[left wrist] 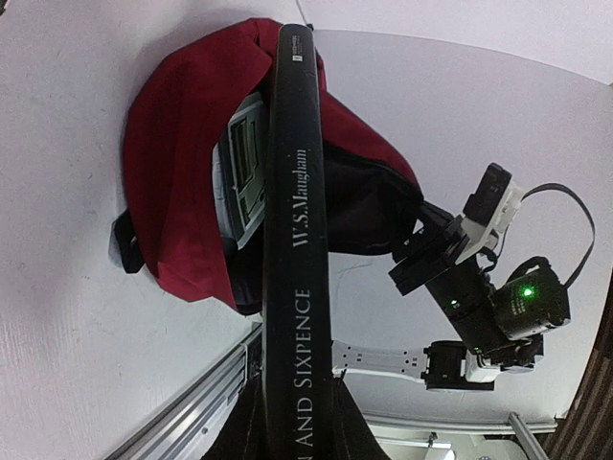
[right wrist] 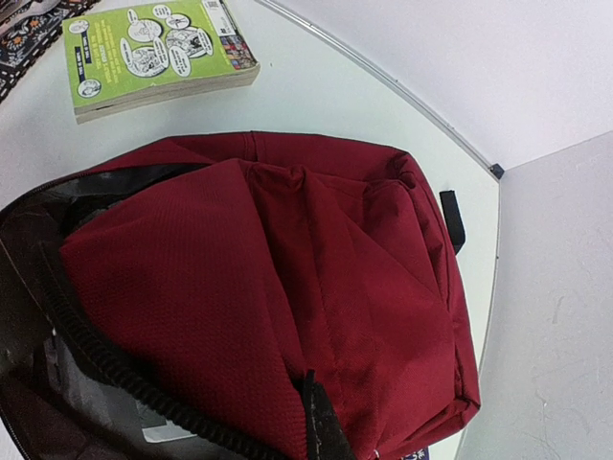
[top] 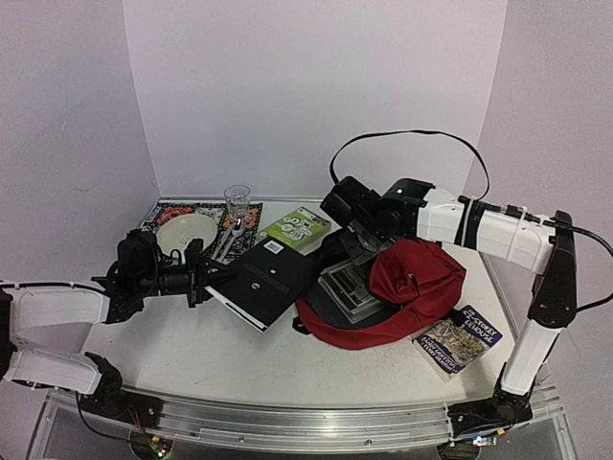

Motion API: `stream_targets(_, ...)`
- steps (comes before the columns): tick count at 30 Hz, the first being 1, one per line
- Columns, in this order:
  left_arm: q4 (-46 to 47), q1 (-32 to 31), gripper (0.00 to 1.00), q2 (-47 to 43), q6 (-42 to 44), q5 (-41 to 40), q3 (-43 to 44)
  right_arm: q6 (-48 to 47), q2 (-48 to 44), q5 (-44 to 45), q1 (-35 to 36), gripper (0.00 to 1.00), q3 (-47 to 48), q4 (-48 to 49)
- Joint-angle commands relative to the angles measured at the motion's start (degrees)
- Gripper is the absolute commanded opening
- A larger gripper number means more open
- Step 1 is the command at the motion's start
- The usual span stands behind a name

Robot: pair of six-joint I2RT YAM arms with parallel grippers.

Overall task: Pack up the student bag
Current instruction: Place the book in the largest pocket of the bag.

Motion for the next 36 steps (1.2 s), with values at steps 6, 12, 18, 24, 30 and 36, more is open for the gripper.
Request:
stream_targets(6, 8.45, -3.80, 0.00, 7.54, 3.01, 6.90, 9.27, 0.91, -2.11, -1.90, -0.74, 0.00, 3.85, -0.50)
stream_targets(12, 8.92, -5.28, 0.00, 14.95, 5.11, 6.71, 15.74, 0.39, -3.47, -5.37, -0.69, 0.00, 1.36, 2.13)
stream_targets(18, 10.85, -8.73, 0.00, 26.08, 4.24, 8.25, 22.28, -0.37, -5.36, -8.46, -0.75, 0.00, -0.09, 4.51)
stream_targets(24, 14.77, -9.54, 0.00, 31.18, 2.88, 8.10, 25.09, -2.11, -6.74, -12.12, -0.54, 0.00, -1.22, 6.53)
stream_targets(30, 18.02, -10.71, 0.00, 38.42, 1.82, 8.27, 32.71, -3.01, -7.94, -15.46, -0.09, 0.00, -2.89, 8.55)
stream_targets(36, 21.02, -11.88, 0.00, 46.23, 0.37, 7.37, 39.85, -3.29, -8.45, -17.25, 0.64, 0.00, -3.11, 8.94)
